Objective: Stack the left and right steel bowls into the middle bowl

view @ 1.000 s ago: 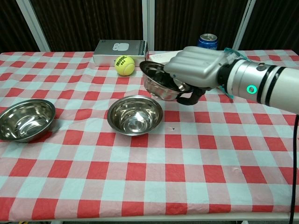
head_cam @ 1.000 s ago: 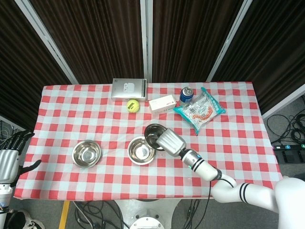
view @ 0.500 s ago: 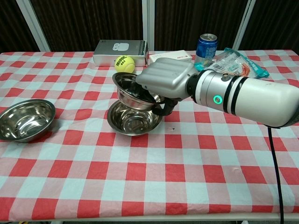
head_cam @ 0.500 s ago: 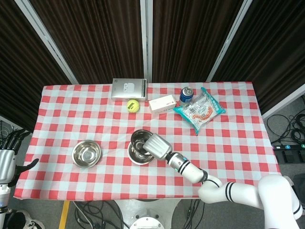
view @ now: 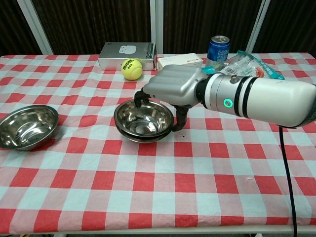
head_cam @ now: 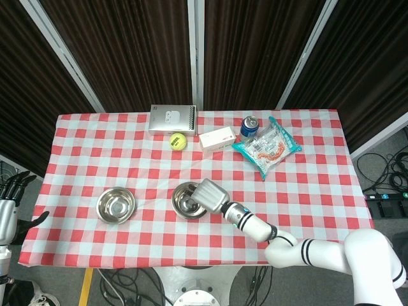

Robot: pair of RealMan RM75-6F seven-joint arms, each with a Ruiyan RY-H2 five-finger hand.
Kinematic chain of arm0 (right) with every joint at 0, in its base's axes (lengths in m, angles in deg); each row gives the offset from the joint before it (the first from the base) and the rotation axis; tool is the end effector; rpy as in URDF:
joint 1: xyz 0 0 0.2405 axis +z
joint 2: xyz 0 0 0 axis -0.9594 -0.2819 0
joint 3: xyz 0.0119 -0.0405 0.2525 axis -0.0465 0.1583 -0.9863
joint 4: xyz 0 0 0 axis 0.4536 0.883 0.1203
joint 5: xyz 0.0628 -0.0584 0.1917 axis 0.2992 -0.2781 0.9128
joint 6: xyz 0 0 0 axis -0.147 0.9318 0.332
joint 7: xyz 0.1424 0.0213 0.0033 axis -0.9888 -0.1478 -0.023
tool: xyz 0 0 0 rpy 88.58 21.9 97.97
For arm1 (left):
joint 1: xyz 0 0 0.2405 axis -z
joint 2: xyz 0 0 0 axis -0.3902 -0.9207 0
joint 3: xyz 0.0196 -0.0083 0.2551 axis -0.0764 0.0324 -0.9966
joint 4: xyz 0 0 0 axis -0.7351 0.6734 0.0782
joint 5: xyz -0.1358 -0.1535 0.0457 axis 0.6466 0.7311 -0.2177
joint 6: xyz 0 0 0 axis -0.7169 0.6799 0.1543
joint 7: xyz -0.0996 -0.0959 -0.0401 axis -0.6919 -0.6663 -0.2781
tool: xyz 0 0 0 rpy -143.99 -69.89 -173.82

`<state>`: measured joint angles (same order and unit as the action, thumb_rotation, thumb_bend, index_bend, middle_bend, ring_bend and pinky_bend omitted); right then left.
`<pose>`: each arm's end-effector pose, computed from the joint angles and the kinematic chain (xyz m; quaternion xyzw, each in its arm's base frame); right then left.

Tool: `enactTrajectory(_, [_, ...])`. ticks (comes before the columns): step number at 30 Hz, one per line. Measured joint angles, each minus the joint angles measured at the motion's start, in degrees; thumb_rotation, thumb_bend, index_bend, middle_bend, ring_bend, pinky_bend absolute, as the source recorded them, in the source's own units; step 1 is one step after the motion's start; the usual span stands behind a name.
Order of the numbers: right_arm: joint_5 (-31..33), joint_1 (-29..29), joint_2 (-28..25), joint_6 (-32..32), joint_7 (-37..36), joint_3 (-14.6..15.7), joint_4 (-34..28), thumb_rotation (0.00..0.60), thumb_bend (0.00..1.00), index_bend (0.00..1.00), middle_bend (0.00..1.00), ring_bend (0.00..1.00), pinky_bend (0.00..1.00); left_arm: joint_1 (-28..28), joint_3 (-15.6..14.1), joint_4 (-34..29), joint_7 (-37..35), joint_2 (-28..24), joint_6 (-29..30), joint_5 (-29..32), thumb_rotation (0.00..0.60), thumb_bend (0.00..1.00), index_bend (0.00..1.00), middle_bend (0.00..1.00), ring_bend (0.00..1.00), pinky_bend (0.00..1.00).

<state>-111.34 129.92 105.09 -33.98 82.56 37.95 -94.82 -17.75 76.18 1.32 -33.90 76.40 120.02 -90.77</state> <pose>-0.0627 -0.3384 -0.0828 0.8966 -0.1244 0.2941 0.3068 -0.3360 0.1941 0.1617 -0.5444 -0.3654 -0.4662 0.5939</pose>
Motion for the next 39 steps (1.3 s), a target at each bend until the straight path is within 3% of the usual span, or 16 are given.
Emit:
enactTrajectory(6, [1.57,-0.73,-7.16,2.99,3.19,-0.81,-7.32,0.600,0.04,0.22,0.25,0.56,0.64,0.22,-0.19,-0.44,0.32,-0.22,-0.69,-0.04,0.600,0.14,0.23,0.23,0.16,0.25])
enactTrajectory(11, [3.06,-4.03,-18.48,7.90,4.47,-1.09,-17.90,0.600,0.02,0.22,0.26,0.51,0.61,0.59,-0.53,-0.82,1.31,-0.19,-1.46,-0.35,0.600,0.14,0.23,0.23,0.16,0.25])
enactTrajectory(13, [3.68,-6.70,-24.12,10.70,3.90,-0.84,-22.78,0.600,0.02,0.22,0.26,0.43,0.54,0.83,-0.74,-1.04,1.95,-0.22,-2.10,-0.48,0.600,0.14,0.23,0.23,0.16,0.25])
enactTrajectory(17, [3.06,-14.16,-34.46,17.85,-0.12,0.54,-31.14,0.600,0.01,0.22,0.25,0.20,0.32,1.71,-1.45,-1.91,3.79,-0.32,-4.33,-0.84,0.600,0.14,0.23,0.23,0.16,0.25])
enactTrajectory(19, [1.62,-18.72,-38.62,21.81,-3.97,1.79,-33.49,0.600,0.02,0.19,0.21,0.13,0.22,2.17,-1.90,-2.32,4.66,-0.33,-5.50,-1.08,0.600,0.14,0.23,0.23,0.16,0.25])
enactTrajectory(26, [-5.03,-32.65,-46.92,34.44,-17.57,7.36,-35.78,0.600,0.03,0.13,0.14,0.05,0.00,4.07,-3.90,-4.09,7.82,0.02,-9.05,-3.04,0.600,0.14,0.23,0.23,0.16,0.27])
enactTrajectory(32, [-10.19,-39.84,-49.40,41.64,-25.53,10.33,-33.72,0.600,0.03,0.12,0.14,0.04,0.00,4.80,-4.97,-5.21,11.51,0.14,-11.30,-3.11,0.600,0.14,0.23,0.27,0.16,0.28])
enactTrajectory(39, [-12.73,-42.47,-48.67,43.17,-30.53,10.57,-28.97,0.600,0.03,0.10,0.14,0.04,0.00,5.08,-6.32,-2.88,17.56,2.63,-11.45,-4.81,0.600,0.15,0.30,0.36,0.25,0.40])
